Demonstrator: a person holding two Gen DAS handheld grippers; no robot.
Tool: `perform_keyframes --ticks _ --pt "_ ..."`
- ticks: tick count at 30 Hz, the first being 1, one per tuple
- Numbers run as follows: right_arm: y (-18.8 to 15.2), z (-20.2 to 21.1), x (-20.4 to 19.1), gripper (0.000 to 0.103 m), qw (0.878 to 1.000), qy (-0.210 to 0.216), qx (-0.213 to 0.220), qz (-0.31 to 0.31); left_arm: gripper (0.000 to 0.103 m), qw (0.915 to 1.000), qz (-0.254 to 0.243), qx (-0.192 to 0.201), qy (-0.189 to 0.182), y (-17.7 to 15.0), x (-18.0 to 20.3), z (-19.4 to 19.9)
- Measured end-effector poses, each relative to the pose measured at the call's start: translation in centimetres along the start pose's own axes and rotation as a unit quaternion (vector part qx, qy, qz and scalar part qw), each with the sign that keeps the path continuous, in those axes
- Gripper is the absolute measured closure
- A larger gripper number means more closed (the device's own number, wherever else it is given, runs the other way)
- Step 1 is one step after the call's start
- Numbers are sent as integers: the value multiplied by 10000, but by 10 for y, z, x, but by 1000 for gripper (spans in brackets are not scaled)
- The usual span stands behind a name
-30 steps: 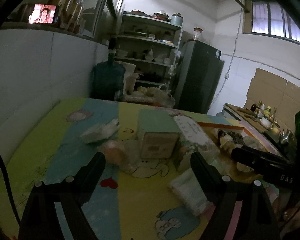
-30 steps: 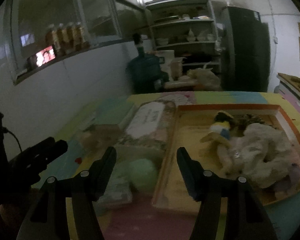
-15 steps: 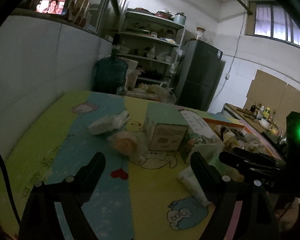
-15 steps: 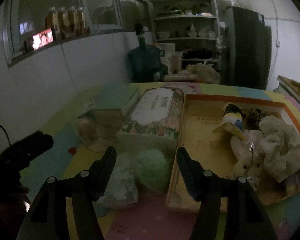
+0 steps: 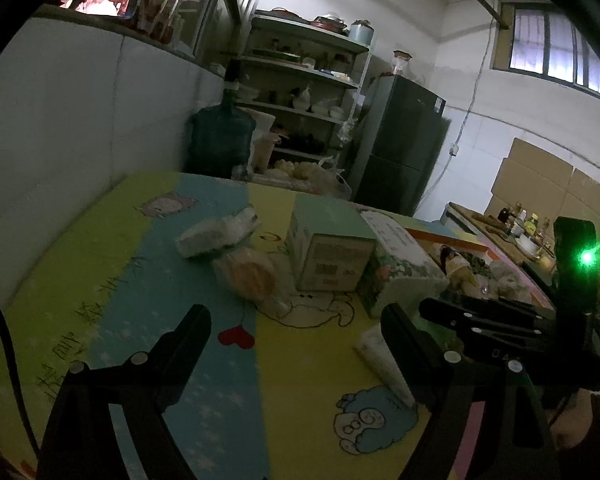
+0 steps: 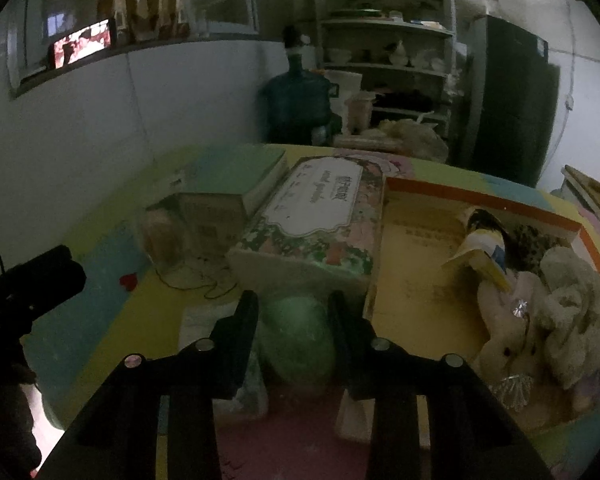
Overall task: Organize soft objects
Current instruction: 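Grasp the white-green printed bag with the left tool while the right tool grasps the green wrapped ball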
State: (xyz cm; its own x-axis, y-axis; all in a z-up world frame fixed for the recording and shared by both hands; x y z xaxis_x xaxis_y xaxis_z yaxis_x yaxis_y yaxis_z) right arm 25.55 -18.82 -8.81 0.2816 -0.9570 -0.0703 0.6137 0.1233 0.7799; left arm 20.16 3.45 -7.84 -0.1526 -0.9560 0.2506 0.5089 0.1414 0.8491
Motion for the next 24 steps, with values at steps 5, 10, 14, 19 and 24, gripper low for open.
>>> perform_keyframes --ticks 5,10,14,19,24 --pt "1 -5 -1 62 9999 21 -152 80 16 10000 -10 -48 -60 -2 3 -3" --pt "-1 -6 -5 65 9997 -62 -194 163 16 9998 -35 -138 -114 -6 6 -7" --pt "-2 -3 -5 68 9998 25 -149 131 16 9995 -103 -241 -165 -10 14 -12" --pt "1 20 -2 68 9996 131 246 -44 16 9982 -124 -473 -344 -16 32 -26" --pt "8 51 9 68 9967 207 752 -223 16 9968 -225 -559 -521 -22 59 -37"
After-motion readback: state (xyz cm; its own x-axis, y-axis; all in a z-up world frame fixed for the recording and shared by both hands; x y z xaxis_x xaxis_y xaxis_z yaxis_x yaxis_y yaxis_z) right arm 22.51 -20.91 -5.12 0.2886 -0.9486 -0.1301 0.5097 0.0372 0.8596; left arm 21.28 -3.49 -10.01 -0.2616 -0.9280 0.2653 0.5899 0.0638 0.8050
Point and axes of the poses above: each gripper's, at about its wrist camera, not at the fingertips, and z roughly against the way its jaws point, x to its right, y to its top, the point moved 1 cm from there along -z, roughly the way its jaws point, and after that the axes turned 4 degrees about x, right-handed, at the moved point
